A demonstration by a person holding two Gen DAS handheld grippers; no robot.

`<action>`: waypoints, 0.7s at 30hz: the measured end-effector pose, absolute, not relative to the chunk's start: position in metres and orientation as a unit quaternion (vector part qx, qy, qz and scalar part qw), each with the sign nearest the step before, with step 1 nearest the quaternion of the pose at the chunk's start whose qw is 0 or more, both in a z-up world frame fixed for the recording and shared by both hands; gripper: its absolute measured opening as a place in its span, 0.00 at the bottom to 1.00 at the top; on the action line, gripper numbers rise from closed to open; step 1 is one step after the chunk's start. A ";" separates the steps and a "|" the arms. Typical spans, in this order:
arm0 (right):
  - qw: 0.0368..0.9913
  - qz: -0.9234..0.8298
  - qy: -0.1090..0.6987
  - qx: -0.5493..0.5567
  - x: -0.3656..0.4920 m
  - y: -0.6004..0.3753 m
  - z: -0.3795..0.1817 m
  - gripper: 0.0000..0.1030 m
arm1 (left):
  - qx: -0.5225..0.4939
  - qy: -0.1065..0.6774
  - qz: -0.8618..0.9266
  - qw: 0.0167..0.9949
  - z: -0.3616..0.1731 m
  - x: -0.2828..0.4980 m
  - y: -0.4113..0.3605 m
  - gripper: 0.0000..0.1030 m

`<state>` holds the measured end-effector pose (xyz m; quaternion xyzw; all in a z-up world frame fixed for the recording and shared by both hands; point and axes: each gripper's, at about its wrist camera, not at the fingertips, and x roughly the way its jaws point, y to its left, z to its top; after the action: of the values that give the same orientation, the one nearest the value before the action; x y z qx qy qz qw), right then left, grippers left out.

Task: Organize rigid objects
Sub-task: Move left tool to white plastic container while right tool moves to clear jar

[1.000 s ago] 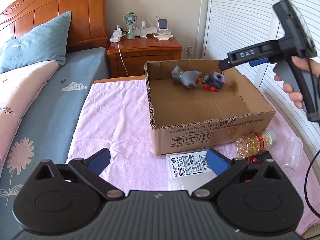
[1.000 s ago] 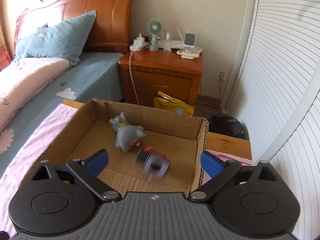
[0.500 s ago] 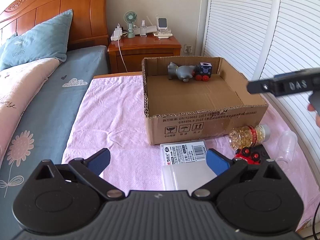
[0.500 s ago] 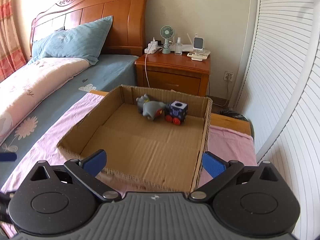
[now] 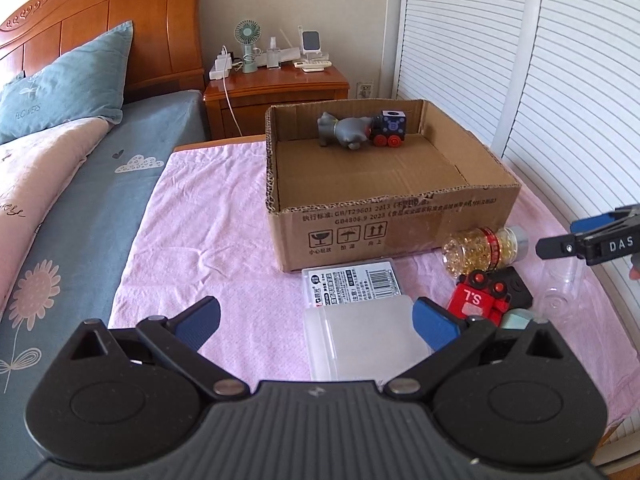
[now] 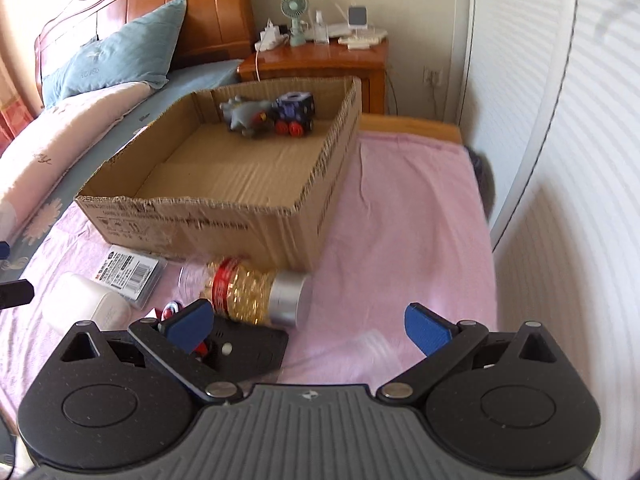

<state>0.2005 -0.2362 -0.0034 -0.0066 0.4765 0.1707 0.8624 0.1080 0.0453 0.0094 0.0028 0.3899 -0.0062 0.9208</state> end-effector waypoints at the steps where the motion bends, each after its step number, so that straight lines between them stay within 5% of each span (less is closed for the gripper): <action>1: 0.859 0.175 0.481 -0.002 0.197 -0.239 -0.005 1.00 | 0.004 0.390 -0.008 0.921 0.009 0.107 0.045 0.99; 21: 0.879 0.038 0.469 -0.073 0.122 -0.233 -0.032 1.00 | 0.007 0.418 -0.035 0.908 -0.012 0.118 0.024 0.99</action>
<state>0.1216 -0.2335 -0.0325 -0.0734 0.4693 0.0377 0.8792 0.1180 0.0242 -0.0121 0.0068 0.4179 -0.0351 0.9078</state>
